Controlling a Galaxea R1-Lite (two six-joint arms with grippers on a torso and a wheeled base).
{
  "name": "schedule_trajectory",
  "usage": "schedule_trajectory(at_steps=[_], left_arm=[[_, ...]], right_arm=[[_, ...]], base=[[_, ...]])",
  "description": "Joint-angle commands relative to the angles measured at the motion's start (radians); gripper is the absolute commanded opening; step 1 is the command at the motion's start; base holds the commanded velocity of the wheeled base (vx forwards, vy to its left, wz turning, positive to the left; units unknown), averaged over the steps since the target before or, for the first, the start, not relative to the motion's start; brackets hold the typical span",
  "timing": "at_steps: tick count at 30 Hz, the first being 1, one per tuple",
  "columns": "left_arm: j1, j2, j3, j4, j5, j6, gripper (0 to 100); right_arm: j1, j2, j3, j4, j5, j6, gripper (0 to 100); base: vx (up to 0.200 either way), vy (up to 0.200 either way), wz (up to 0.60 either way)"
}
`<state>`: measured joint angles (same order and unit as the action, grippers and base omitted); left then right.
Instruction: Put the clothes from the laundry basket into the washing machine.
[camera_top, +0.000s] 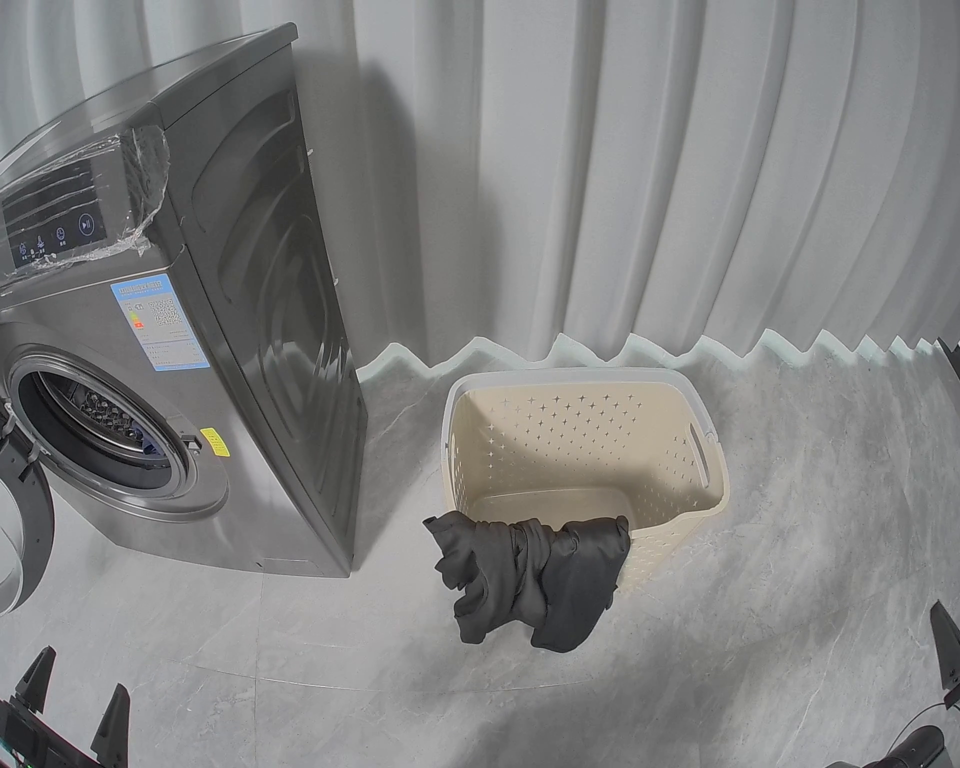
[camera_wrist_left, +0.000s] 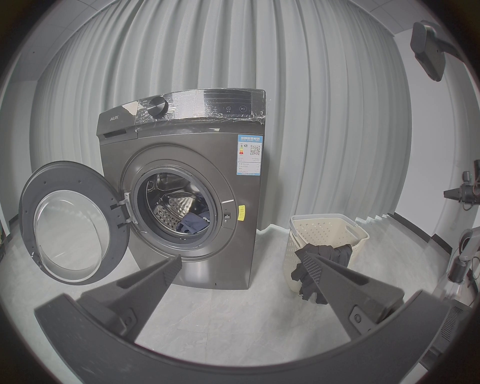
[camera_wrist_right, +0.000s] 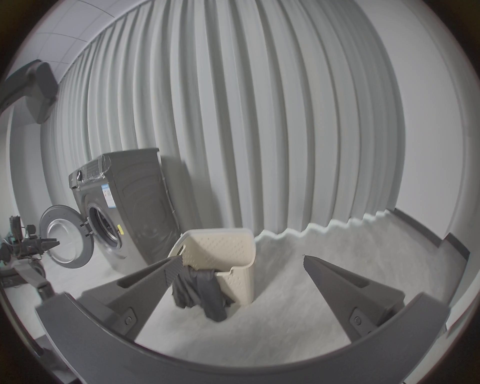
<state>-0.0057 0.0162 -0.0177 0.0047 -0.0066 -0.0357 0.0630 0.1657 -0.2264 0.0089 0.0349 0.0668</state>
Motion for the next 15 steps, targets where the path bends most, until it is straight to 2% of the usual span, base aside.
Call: schedule_trajectory(at_steps=[1,3,5,6,11,15], left_arm=[[0.001,-0.016,0.016,-0.002,-0.001,0.013,100],[0.001,-0.016,0.016,-0.002,-0.003,0.019,100],[0.001,-0.016,0.016,-0.002,-0.003,0.019,100],[0.000,-0.016,0.016,-0.002,-0.003,0.019,100],[0.001,-0.016,0.016,-0.002,-0.003,0.019,100],[0.001,-0.016,0.016,-0.002,-0.003,0.019,100]], right_arm=[[0.138,0.417,-0.013,-0.015,0.040,0.047,100],[0.176,0.552,-0.013,-0.087,0.043,0.051,100],[0.187,0.597,-0.010,-0.121,0.043,0.051,100],[0.202,0.695,-0.002,-0.185,0.046,0.054,100],[0.224,0.880,0.009,-0.294,0.117,0.053,100],[0.261,1.023,0.001,-0.394,0.115,0.059,100]], base=[[0.000,0.000,0.00],[0.000,0.000,0.00],[0.000,0.000,0.00],[0.000,0.000,0.00],[0.000,0.000,0.00],[0.000,0.000,0.00]])
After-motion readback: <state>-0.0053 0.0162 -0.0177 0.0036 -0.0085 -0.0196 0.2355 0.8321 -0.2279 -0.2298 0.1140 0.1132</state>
